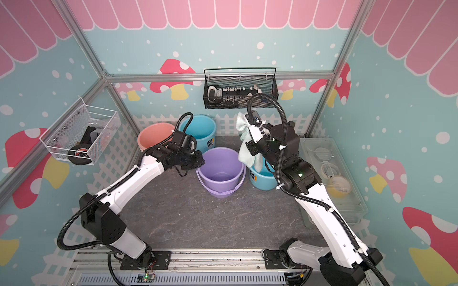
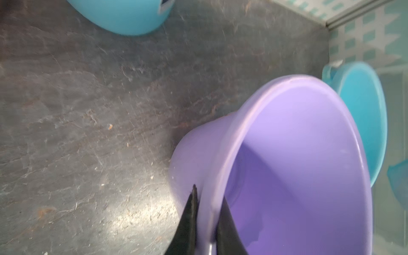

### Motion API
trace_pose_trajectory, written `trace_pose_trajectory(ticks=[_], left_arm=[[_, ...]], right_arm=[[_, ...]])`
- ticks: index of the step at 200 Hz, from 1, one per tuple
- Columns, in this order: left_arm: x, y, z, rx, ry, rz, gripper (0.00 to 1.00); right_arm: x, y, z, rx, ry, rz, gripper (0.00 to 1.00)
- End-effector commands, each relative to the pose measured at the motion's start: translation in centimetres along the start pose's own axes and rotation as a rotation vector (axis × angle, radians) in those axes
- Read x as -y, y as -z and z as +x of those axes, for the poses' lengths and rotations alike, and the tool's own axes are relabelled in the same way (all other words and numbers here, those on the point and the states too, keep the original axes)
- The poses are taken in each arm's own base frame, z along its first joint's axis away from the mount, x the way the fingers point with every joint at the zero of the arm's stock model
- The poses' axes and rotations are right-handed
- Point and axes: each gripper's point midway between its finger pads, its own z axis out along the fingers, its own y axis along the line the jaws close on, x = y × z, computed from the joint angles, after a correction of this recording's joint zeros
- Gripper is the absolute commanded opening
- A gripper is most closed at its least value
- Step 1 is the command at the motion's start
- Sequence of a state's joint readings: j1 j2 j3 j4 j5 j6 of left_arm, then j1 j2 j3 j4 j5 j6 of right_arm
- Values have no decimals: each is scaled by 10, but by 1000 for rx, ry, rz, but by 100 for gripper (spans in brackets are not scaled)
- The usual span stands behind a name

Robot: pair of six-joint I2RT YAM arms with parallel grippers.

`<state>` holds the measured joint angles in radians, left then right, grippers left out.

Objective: Wipe the inside of the bucket with a cloth
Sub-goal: Wipe the dirt from the inside of the bucket.

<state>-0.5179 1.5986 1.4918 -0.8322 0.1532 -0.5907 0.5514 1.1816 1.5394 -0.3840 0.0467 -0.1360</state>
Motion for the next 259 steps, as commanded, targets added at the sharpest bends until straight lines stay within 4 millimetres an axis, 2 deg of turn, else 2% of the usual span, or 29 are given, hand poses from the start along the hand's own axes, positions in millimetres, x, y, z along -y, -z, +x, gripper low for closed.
trace_pose_trajectory(ticks=[1, 23, 51, 86, 104, 125, 159, 193, 233, 259], left_arm=[[14, 1, 27, -36, -104, 59, 0], [11, -3, 44, -49, -99, 86, 0], [14, -3, 55, -37, -111, 122, 0], [14, -5, 60, -26, -139, 137, 0], [14, -6, 61, -28, -152, 140, 0], [15, -4, 59, -8, -172, 145, 0], [19, 10, 47, 104, -235, 162, 0], [18, 20, 42, 190, -291, 168, 0], [17, 28, 43, 286, -358, 185, 0], [15, 32, 47, 330, -406, 193, 0]], right_arm=[[-36, 2, -23, 91, -132, -228, 0], [-49, -4, -20, 97, -235, -293, 0], [-71, -17, 4, 55, -365, -388, 0], [-104, -33, 58, -82, -457, -462, 0], [-122, -35, 94, -173, -445, -479, 0], [-142, -34, 127, -251, -381, -511, 0], [-177, -28, 177, -379, -186, -605, 0], [-198, -19, 208, -417, 94, -712, 0], [-209, -9, 244, -383, 627, -830, 1], [-208, -14, 263, -335, 968, -870, 1]])
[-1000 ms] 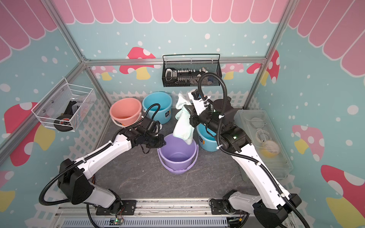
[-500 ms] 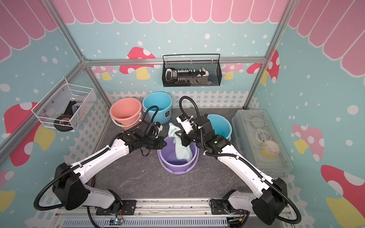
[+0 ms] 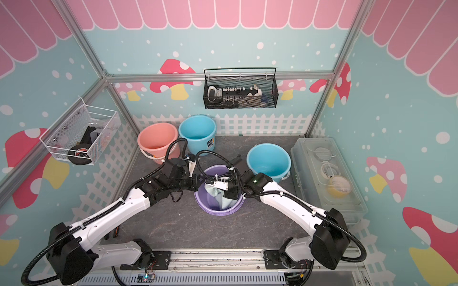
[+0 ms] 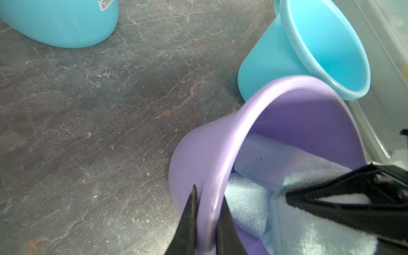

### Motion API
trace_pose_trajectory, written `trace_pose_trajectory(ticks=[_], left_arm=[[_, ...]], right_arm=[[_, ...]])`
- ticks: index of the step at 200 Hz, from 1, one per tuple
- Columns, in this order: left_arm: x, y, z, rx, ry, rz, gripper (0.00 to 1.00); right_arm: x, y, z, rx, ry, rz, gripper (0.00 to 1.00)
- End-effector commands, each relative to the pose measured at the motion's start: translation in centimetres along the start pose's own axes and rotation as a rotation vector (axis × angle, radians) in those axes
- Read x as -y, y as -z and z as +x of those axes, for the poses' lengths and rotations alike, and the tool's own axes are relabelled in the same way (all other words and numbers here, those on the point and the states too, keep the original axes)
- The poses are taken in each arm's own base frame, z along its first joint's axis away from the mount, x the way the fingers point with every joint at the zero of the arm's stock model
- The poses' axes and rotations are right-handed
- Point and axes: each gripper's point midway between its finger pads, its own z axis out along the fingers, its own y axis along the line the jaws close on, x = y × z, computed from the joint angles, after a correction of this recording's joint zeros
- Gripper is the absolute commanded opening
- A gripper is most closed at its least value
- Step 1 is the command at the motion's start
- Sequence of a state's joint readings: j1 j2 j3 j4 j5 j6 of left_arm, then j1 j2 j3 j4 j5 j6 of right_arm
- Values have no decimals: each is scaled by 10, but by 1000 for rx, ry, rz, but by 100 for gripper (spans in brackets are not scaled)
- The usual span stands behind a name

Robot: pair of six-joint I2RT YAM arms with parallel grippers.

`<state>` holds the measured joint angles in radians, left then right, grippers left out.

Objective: Wipe the inside of the bucket with a cloth
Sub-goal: Wipe the dirt from the inside of the bucket.

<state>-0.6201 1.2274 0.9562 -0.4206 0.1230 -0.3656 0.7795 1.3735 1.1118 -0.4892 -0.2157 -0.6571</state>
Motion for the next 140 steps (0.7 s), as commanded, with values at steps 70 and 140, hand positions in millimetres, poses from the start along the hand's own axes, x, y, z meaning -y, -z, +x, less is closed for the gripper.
trace_pose_trajectory(ticks=[70, 140], left_arm=[[19, 13, -10, 180, -162, 84, 0], [20, 15, 2, 193, -206, 103, 0]], right_arm=[[-9, -58, 43, -177, 768, -18, 21], [-14, -5, 31, -180, 788, -55, 72]])
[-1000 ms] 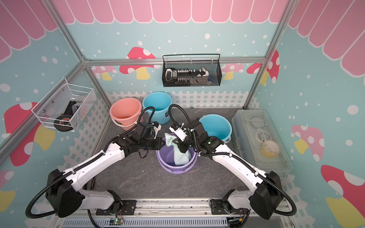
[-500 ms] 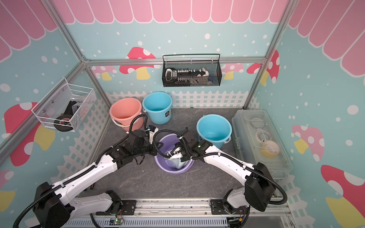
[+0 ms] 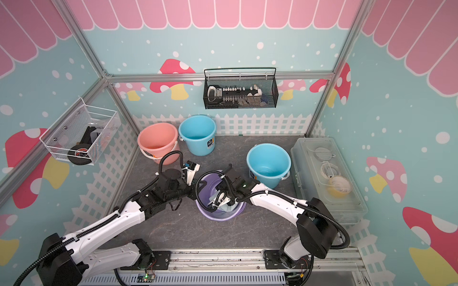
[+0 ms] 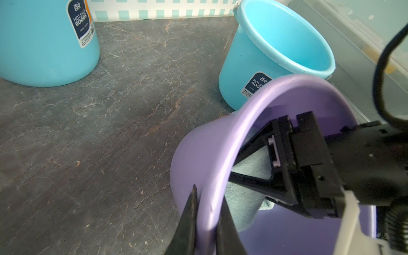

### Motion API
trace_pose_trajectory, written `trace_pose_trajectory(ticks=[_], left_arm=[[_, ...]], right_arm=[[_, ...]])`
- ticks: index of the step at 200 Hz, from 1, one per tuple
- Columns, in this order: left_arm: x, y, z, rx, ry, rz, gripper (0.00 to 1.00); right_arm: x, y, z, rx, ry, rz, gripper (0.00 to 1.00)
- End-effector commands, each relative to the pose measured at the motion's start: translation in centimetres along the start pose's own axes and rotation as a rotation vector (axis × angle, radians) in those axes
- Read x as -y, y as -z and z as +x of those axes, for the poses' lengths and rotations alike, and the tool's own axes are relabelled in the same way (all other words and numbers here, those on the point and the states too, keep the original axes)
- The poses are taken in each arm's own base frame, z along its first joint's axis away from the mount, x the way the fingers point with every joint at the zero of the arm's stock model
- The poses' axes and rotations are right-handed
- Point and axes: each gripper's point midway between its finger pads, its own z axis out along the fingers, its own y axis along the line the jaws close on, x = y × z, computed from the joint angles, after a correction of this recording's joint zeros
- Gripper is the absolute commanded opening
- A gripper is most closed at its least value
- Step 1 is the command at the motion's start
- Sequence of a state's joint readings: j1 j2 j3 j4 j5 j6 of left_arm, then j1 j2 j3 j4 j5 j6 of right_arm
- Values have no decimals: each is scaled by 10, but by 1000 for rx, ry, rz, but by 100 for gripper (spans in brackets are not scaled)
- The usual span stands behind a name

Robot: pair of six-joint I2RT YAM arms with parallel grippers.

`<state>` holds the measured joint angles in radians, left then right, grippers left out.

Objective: Wipe the inside of the bucket with a cloth
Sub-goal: Wipe the dirt from the inside of the bucket.

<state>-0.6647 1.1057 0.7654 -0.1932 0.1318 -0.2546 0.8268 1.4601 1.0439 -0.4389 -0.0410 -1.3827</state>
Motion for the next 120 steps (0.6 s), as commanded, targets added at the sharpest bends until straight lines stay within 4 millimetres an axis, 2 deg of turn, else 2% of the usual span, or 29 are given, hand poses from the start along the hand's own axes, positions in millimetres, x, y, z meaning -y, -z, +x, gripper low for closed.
trace_pose_trajectory(ticks=[1, 33, 61, 92, 120], left_arm=[[3, 7, -11, 59, -52, 11, 0], [2, 6, -8, 40, -77, 2, 0], [3, 6, -5, 20, -110, 10, 0], [2, 5, -1, -5, -132, 6, 0], [5, 7, -2, -3, -134, 19, 0]], right_arm=[[1, 34, -2, -2, 43, -6, 72], [4, 61, -5, -23, 86, 2, 77], [5, 73, -6, -67, 140, -9, 85], [3, 83, -14, -68, 179, -49, 86], [-1, 82, -18, -83, 216, -77, 86]])
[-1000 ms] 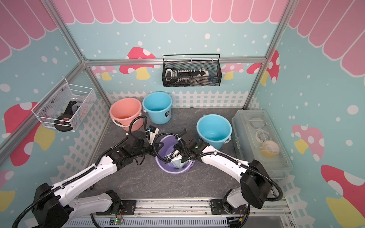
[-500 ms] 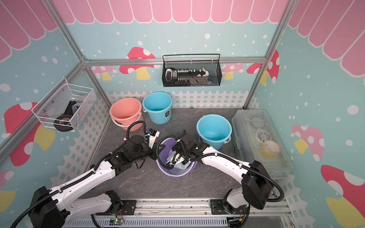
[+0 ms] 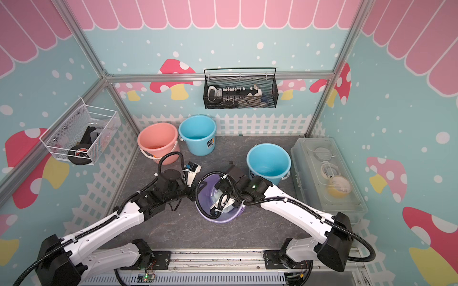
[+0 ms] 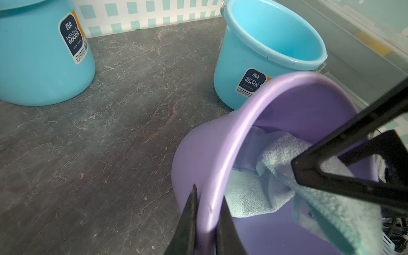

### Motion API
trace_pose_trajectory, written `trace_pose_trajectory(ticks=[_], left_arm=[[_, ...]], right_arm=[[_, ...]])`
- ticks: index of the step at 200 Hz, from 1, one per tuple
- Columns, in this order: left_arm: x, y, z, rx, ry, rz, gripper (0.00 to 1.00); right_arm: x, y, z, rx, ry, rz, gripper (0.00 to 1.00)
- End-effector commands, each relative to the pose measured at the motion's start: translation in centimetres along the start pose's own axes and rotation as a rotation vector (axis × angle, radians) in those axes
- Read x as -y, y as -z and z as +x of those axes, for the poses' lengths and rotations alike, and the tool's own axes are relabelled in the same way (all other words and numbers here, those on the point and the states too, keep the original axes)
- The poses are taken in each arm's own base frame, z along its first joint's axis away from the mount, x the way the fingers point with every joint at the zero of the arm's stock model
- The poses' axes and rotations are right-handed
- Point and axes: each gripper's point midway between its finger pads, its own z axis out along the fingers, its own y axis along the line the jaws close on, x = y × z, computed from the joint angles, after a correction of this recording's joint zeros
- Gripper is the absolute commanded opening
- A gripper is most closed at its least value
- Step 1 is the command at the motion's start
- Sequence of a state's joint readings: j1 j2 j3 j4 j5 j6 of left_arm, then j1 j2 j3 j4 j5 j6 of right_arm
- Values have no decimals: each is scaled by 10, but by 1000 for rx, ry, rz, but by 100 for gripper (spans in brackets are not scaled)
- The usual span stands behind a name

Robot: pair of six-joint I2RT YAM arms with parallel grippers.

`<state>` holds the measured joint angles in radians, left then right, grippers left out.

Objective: Wipe the inside of the bucket with a cloth
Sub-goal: Wipe the dirt from the inside of the bucket.

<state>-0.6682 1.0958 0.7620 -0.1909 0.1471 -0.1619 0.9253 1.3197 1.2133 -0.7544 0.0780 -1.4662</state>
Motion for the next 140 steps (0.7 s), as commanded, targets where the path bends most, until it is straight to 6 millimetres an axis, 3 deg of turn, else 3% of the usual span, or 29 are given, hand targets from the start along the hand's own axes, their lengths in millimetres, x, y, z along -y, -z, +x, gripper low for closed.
trace_pose_trajectory(ticks=[1, 51, 140], left_arm=[[0, 5, -2, -8, -38, 1, 0], [5, 6, -4, -6, -40, 26, 0], [15, 4, -5, -11, -47, 83, 0]], right_arm=[[-14, 3, -3, -17, 56, -71, 86], [-44, -6, -15, 19, 56, -280, 85], [-66, -86, -25, 29, 47, -323, 88]])
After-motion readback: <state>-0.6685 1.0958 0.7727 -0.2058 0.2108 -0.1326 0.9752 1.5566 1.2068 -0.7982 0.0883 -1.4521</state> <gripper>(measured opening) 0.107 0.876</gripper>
